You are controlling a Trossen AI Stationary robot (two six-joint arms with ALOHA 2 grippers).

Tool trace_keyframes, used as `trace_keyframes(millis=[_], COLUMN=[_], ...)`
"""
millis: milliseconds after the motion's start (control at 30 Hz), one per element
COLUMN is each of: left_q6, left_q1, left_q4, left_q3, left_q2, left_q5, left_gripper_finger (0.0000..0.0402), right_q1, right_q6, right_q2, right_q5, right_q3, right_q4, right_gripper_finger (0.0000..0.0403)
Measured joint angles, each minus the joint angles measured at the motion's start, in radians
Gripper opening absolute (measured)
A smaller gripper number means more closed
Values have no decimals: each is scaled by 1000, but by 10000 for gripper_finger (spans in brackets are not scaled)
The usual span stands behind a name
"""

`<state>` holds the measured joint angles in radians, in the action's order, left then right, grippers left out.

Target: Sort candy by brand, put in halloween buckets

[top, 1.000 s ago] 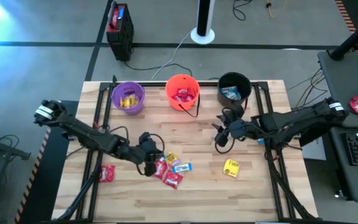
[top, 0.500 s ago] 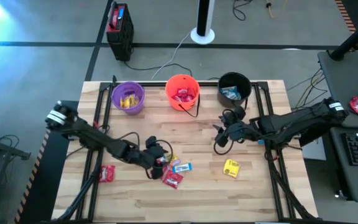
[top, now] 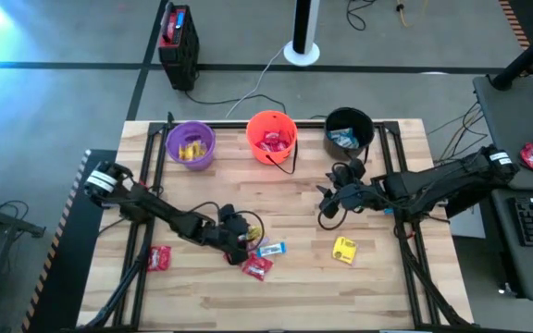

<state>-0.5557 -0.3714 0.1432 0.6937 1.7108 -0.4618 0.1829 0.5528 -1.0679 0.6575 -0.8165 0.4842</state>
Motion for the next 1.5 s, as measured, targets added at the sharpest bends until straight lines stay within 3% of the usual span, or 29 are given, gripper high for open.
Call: trace_keyframes(millis=[267, 600, 833, 1067, 1300, 1400, 1500], left_q6=[26, 128, 209, 353, 388, 374, 361], left_q1=[0, 0, 0, 5, 117, 238, 388], left_q4=[39, 40, 33, -74, -395, -523, -619], left_q3=[1, 0, 11, 11, 13, 13, 13], left_q2=[54, 21, -19, -212, -547, -678, -772], left_q5=[-5, -79, -87, -276, -562, -556, -483], left_gripper_finger=[159, 11, 2, 1, 0, 0, 0], right_q1=[0, 0, 0, 0, 0, 0, 0], right_q6=[-1, -1, -2, -1, 20, 24, 24], right_q2=[0, 0, 0, 0, 0, 0, 0], right_q5=[0, 0, 0, 0, 18, 24, 25], right_q3=[0, 0, 1, 5, 14, 15, 15], right_q4=[-3, -3, -3, -3, -3, -4, -20], right_gripper_finger=[217, 217, 217, 217, 217, 217, 217])
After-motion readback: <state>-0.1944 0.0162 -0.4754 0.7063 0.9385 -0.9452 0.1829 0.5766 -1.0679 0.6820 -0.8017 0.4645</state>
